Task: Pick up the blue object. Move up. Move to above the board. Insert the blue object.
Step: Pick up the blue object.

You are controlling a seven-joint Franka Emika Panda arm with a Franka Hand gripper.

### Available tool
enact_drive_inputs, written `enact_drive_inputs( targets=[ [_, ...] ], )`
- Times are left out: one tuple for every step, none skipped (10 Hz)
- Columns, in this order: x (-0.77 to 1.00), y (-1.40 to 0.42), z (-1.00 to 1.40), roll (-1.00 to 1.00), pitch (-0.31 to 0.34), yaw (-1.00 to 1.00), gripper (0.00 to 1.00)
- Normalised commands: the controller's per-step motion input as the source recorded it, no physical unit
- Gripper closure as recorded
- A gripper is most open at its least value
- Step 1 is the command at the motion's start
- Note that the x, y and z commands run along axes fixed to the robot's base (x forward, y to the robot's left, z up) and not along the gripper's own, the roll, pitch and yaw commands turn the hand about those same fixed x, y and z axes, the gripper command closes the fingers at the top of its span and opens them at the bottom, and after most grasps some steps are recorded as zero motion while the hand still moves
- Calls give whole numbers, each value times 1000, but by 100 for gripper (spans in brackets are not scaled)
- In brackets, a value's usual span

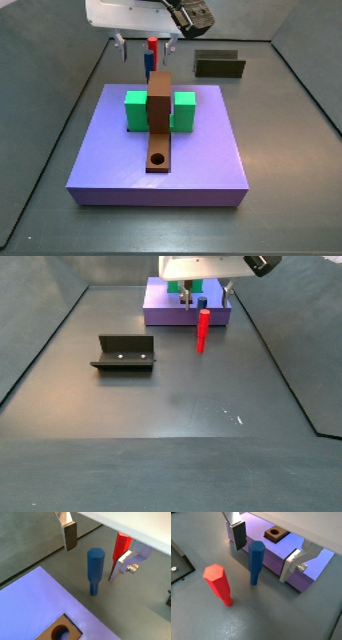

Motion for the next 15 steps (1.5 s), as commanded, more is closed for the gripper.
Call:
enact_drive_inputs(
  targets=[
    [0,0,-143,0,0,0,0],
    [0,0,-200,0,0,-20,0],
    [-29,-3,-277,0,0,-74,0],
    [-40,0,-280,0,0,-83,0],
    [-40,0,-234,3,0,-66,0],
    [-54,-26,-131,26,0,-11,0],
    [-114,-17,-29,34,0,0,0],
    [-109,0,0,0,0,-6,0],
    [-100,0,74,0,0,0,0],
    [0,-3,106,0,0,0,0],
    [0,0,31,0,0,0,0],
    [0,0,0,0,0,0,0],
    [0,0,0,0,0,0,100],
    [0,0,0,0,0,0,100],
    [0,0,0,0,0,0,100]
  ],
)
